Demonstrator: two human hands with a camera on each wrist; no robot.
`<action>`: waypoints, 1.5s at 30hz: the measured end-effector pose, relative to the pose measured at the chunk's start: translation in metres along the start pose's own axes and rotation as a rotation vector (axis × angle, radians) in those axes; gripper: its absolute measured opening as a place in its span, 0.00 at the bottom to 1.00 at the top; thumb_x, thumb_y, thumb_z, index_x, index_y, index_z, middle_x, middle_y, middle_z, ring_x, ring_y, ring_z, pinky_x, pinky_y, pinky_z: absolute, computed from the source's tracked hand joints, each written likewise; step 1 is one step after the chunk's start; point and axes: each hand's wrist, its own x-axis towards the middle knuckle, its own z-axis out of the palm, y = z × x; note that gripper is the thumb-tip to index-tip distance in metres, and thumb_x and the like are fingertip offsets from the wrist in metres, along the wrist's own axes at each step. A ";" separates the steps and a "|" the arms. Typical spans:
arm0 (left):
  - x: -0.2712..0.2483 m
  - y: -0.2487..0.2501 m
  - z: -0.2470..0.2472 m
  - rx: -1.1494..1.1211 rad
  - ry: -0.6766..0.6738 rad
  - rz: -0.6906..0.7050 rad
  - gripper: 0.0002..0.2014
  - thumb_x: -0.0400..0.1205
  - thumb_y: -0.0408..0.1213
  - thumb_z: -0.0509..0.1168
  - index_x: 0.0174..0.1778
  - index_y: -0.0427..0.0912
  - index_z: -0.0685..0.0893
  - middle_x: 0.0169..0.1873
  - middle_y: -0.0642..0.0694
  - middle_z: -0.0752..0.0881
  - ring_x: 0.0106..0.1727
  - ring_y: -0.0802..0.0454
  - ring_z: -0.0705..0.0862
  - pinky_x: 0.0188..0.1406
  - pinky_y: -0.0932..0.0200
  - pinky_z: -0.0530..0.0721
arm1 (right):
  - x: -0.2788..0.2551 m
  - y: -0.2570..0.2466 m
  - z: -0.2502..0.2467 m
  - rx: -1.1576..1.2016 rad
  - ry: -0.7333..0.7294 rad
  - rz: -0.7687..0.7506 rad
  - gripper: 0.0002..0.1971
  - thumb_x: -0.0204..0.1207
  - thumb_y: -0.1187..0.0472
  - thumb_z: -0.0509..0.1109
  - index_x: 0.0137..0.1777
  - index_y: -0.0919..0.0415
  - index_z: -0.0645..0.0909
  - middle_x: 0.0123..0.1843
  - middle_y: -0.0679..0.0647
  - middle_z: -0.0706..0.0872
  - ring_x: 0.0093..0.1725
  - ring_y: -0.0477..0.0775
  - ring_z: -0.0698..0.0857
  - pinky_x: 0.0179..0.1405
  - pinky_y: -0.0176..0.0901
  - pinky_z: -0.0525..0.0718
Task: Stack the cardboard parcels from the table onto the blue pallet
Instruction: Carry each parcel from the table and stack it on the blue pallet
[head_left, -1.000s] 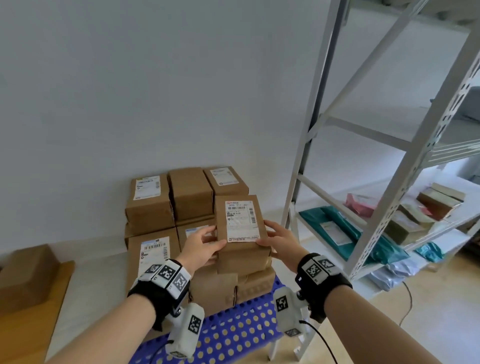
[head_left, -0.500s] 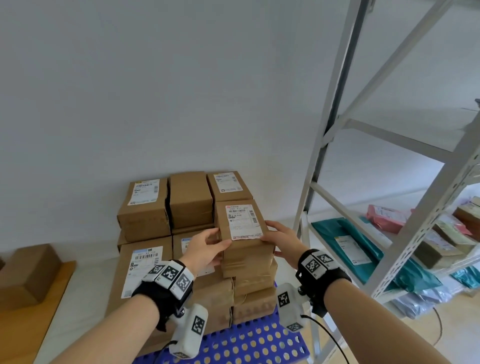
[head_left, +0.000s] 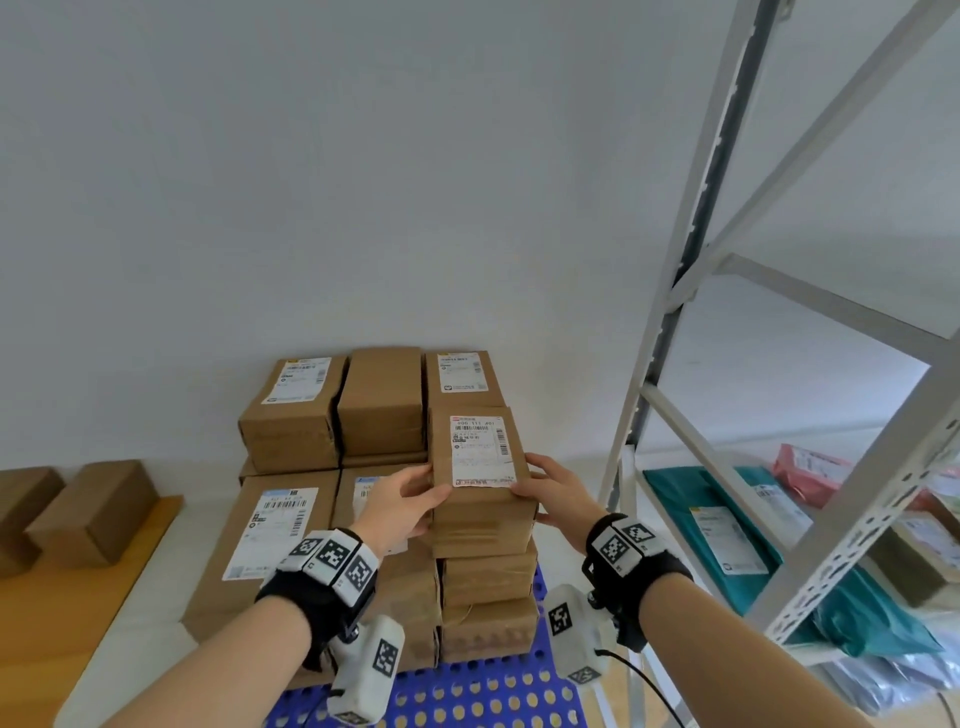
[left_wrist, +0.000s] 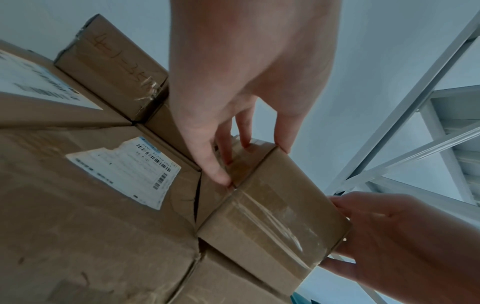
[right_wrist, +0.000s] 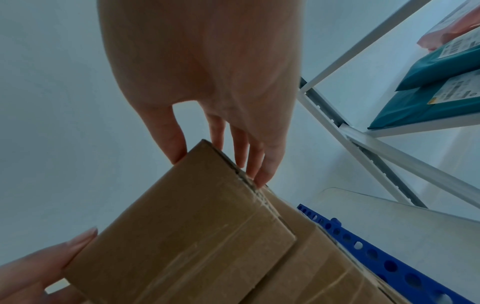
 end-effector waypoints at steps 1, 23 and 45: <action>0.000 -0.001 0.001 0.008 0.009 0.001 0.22 0.78 0.38 0.71 0.69 0.45 0.78 0.61 0.47 0.85 0.61 0.46 0.84 0.63 0.41 0.82 | 0.000 0.000 -0.001 -0.020 -0.004 -0.015 0.26 0.77 0.66 0.69 0.74 0.55 0.70 0.63 0.54 0.83 0.57 0.52 0.83 0.49 0.43 0.84; -0.111 -0.001 -0.062 0.971 0.243 0.066 0.23 0.86 0.41 0.57 0.79 0.49 0.66 0.78 0.50 0.68 0.77 0.51 0.68 0.75 0.59 0.65 | -0.052 -0.061 0.067 -0.718 -0.343 -0.516 0.31 0.79 0.63 0.66 0.81 0.55 0.62 0.81 0.53 0.64 0.80 0.53 0.63 0.75 0.41 0.62; -0.305 -0.139 -0.310 1.111 0.384 -0.319 0.23 0.87 0.42 0.55 0.79 0.48 0.65 0.76 0.47 0.71 0.73 0.47 0.73 0.70 0.53 0.76 | -0.160 -0.009 0.403 -1.078 -0.648 -0.581 0.28 0.82 0.59 0.62 0.81 0.56 0.61 0.82 0.54 0.62 0.81 0.54 0.62 0.78 0.45 0.59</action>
